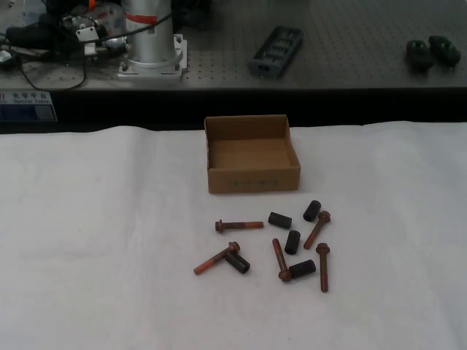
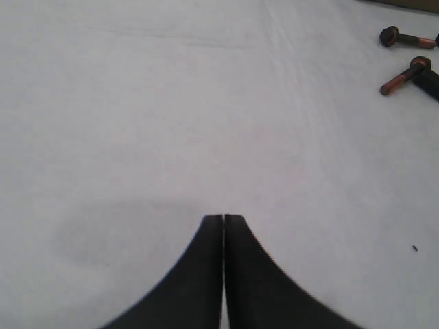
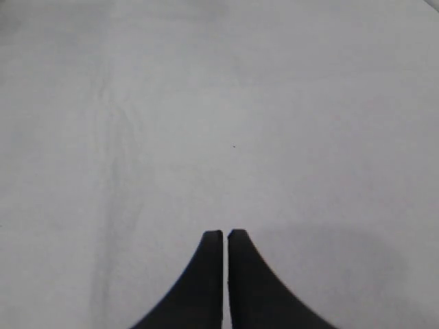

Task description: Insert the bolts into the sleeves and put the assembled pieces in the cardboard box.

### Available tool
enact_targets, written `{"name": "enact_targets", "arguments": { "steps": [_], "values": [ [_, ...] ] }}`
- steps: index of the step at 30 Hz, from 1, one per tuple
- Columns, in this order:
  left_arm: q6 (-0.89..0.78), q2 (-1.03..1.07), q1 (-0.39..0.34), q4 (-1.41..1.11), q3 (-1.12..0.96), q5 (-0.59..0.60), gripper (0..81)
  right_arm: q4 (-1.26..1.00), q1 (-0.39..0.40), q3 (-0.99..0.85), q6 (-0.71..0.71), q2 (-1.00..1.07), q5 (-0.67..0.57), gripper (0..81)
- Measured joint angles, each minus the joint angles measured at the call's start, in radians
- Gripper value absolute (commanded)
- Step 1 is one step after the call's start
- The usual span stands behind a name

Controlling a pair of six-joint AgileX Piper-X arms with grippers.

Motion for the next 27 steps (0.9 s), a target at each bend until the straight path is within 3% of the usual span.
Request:
{"name": "enact_targets", "arguments": {
  "steps": [14,17,27],
  "values": [
    [0.000,0.000,0.000,-0.006,0.000,0.000,0.7,-0.097,0.000,0.000,0.003,0.000,0.000,2.9],
    [-0.017,0.000,0.000,-0.024,0.003,0.013,0.7,-0.141,0.000,0.000,0.071,0.000,-0.007,2.9],
    [-0.390,0.000,0.000,-0.126,0.014,0.259,0.7,-0.228,0.000,0.001,0.319,0.000,-0.015,2.9]
  ]
}}
